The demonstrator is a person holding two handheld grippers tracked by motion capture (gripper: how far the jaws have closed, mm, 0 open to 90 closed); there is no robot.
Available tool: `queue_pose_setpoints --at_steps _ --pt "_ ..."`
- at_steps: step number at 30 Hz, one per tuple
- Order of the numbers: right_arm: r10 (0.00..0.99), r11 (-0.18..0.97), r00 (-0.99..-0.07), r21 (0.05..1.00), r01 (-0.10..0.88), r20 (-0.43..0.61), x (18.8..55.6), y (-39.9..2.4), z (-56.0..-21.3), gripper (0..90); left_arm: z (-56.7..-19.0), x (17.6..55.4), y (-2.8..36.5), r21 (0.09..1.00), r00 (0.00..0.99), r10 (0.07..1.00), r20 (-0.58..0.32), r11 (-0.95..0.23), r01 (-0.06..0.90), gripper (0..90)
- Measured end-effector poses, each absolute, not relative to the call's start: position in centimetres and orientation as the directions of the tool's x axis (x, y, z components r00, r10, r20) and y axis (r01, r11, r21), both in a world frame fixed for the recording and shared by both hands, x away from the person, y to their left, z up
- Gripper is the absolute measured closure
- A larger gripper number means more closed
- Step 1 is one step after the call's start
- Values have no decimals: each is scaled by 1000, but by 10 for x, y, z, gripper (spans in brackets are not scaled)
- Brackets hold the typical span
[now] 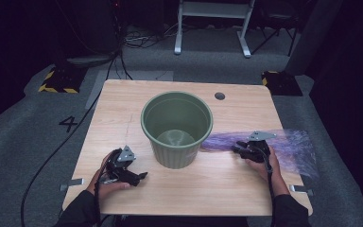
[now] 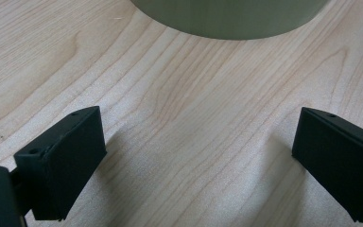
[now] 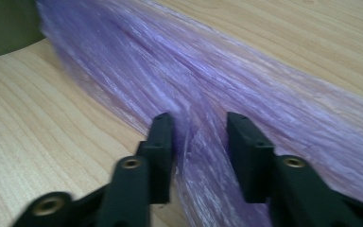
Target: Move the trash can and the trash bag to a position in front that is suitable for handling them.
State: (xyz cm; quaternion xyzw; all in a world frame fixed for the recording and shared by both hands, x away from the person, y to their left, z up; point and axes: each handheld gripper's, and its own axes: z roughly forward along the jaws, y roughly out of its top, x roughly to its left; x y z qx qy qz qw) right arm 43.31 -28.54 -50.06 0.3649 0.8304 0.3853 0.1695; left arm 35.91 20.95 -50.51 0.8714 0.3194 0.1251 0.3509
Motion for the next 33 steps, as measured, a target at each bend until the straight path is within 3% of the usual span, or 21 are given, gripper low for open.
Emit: queue_pose_setpoints --at_steps 3,7,33 --pt "745 444 -666 762 471 -23 433 -285 -500 816 -505 359 209 692 765 644 -10 -548 470 29" --pt "755 436 -654 776 455 -41 433 -287 -497 878 -505 360 209 691 769 639 -6 -553 465 25" --pt "788 322 -612 889 325 -61 418 -301 -462 899 -505 361 208 690 772 635 -7 -556 464 21"
